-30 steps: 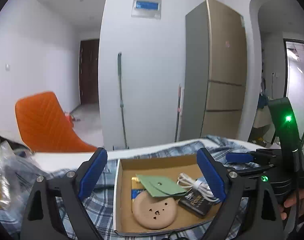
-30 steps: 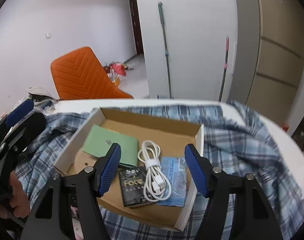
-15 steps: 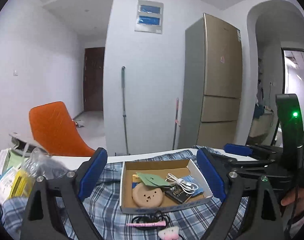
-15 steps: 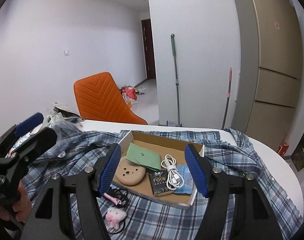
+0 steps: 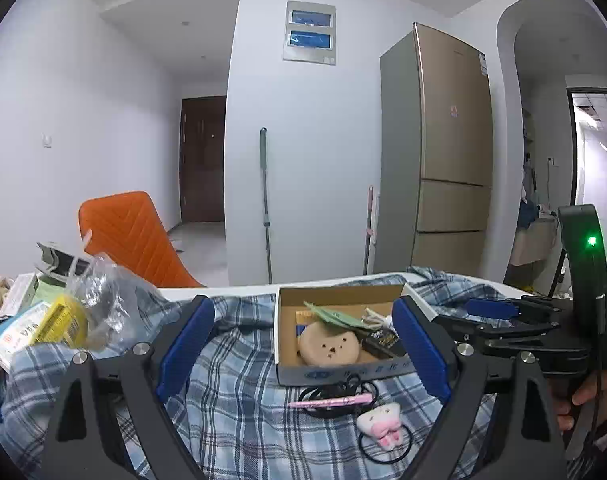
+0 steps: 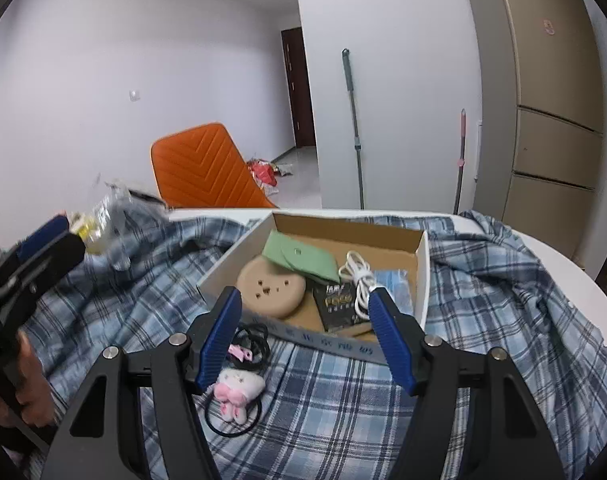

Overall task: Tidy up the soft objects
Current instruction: 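Grasp the pink-white plush charm with the right gripper and lift it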

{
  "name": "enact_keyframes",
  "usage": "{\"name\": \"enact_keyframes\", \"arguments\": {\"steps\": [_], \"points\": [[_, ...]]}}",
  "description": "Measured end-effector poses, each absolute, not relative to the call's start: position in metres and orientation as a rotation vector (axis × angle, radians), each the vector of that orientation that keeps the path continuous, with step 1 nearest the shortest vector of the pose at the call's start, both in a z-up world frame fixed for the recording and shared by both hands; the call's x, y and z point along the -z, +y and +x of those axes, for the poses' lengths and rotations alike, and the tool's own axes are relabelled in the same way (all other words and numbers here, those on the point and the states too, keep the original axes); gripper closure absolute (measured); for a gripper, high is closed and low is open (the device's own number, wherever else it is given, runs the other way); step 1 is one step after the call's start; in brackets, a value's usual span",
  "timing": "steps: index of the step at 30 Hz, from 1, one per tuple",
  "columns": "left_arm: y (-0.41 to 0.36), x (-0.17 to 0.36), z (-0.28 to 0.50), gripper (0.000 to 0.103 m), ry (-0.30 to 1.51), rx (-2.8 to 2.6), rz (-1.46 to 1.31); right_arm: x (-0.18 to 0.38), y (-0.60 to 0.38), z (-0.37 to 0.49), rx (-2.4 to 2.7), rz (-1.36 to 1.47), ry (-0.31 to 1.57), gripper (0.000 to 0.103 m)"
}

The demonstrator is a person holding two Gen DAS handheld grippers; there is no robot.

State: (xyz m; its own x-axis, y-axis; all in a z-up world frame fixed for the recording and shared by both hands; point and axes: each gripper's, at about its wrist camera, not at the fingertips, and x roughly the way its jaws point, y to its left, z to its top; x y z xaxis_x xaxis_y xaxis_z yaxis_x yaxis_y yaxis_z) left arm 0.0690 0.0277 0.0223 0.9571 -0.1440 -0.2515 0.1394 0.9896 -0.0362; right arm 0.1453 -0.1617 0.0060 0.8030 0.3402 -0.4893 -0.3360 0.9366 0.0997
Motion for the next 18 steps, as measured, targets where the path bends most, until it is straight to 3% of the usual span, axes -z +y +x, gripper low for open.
{"name": "enact_keyframes", "arguments": {"steps": [13, 15, 18], "points": [[0.037, 0.006, 0.084, 0.01, 0.315, 0.149, -0.038, 0.04, -0.144, 0.153, -0.443, -0.062, 0.644, 0.038], [0.038, 0.005, 0.083, 0.0, 0.309, 0.148, -0.044, 0.044, -0.139, 0.154, -0.473, -0.071, 0.67, 0.038], [0.041, 0.002, 0.079, 0.0, 0.285, 0.152, -0.057, 0.051, -0.128, 0.155, -0.52, -0.1, 0.71, 0.038]]}}
